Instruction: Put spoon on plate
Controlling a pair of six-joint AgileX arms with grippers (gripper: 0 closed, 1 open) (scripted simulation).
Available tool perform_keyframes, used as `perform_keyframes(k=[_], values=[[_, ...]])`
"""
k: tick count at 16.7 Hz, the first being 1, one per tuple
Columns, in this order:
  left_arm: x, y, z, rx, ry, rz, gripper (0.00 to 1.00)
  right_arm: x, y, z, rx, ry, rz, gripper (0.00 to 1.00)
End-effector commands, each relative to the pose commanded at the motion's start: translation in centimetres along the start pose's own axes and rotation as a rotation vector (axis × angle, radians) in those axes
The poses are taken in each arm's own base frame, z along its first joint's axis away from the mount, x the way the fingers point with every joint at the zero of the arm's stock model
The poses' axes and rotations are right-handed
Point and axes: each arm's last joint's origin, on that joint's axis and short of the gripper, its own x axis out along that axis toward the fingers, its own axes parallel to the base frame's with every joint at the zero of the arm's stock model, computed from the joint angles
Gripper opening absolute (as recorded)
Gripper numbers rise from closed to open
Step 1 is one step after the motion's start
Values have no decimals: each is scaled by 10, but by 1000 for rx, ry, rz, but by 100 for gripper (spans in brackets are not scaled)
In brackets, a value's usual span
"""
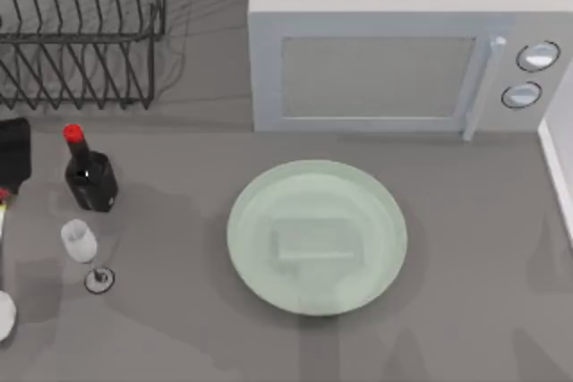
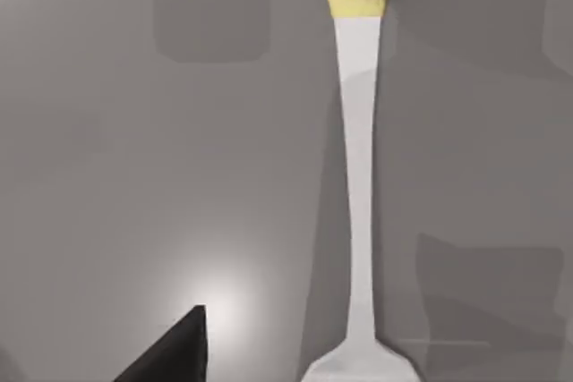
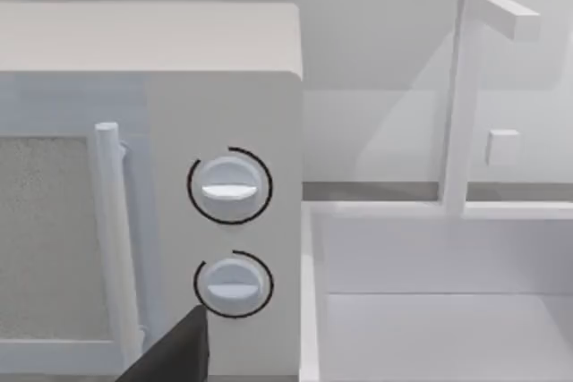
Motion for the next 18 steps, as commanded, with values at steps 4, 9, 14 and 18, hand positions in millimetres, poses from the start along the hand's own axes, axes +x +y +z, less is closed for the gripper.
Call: perform_keyframes(k=[4,9,14,18], values=[[19,3,28,-21,140,20,100,0,0,0,0,0,0,100],[21,4,32,-22,159,23,100,0,0,0,0,0,0,100],[40,10,32,-22,160,24,100,0,0,0,0,0,0,100],[80,16,26,-24,161,25,100,0,0,0,0,0,0,100]])
